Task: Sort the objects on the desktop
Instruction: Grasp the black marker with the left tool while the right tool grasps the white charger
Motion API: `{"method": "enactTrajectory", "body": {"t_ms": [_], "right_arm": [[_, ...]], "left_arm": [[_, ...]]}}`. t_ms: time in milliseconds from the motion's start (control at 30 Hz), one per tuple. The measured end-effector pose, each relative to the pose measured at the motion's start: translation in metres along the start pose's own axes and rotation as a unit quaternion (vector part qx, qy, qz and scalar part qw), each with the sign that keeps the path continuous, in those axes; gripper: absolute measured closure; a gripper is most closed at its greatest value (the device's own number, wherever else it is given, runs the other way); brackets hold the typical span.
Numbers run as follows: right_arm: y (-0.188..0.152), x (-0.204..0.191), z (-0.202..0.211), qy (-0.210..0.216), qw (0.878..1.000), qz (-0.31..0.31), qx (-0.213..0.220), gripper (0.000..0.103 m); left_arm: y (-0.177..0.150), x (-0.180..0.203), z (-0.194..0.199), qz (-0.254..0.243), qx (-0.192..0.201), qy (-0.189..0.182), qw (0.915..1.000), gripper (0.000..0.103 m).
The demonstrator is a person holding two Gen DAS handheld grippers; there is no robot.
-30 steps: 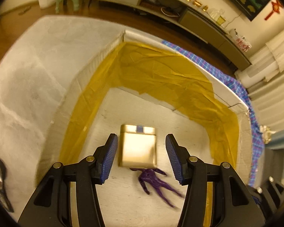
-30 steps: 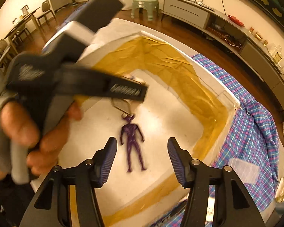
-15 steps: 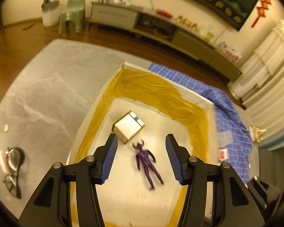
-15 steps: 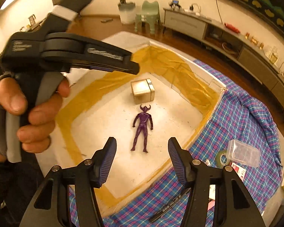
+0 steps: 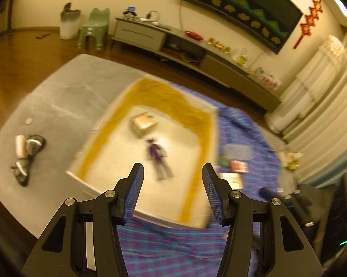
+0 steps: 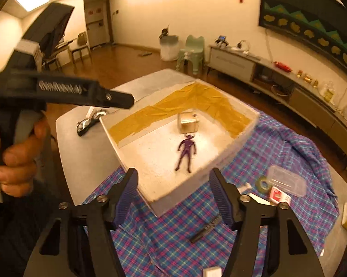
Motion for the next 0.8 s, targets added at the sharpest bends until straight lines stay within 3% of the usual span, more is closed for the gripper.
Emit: {"method": "enactTrajectory", "body": {"t_ms": [100,233,433,533,600,667,800], "right_arm": [[-0.008,0.019,0.008,-0.011,1.0,-0.021,0.003,0.031],[-0.037,0.05,0.009,-0.022,0.998,-0.055,-0.029,0.031],[-0.113,0.067,0.001,-0.03,0.993,-0.071,-0.09,0.031],[-0.148,0.068,-0.013,-0.033,0.99,-0.082,-0.112,0.031],[-0.166,0.066,-0.026,-0.03,0.988,-0.092,-0.124,0.04],[-0.177,0.064,-0.037,-0.024,0.987,-0.092,-0.132,0.045],[-0.19,0.057,-0.052,-0.025,0.988,-0.071,-0.133,0.045]], "left_arm": [[0.002,0.035,-0.004,-0.021,-0.015,-0.032,0.9992,0.047],[-0.008,0.07,-0.017,-0.057,-0.034,-0.062,0.9959,0.047],[-0.06,0.083,-0.054,-0.092,-0.105,-0.089,0.9862,0.047],[-0.09,0.085,-0.091,-0.122,-0.155,-0.079,0.9772,0.047],[-0.107,0.082,-0.115,-0.131,-0.179,-0.061,0.9732,0.047],[-0.119,0.077,-0.139,-0.138,-0.203,-0.044,0.9685,0.047],[-0.134,0.062,-0.17,-0.141,-0.237,-0.014,0.9611,0.048]]}}
Point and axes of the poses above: each gripper's, at about its wrist camera, not at the fingertips, and z roughly against the way its jaws point, x to its right, y to its top, the point moved 6 cm from there along -z, roughly the way its jaws point, and after that the axes turned 15 degrees about -y, right-handed, at the moved point
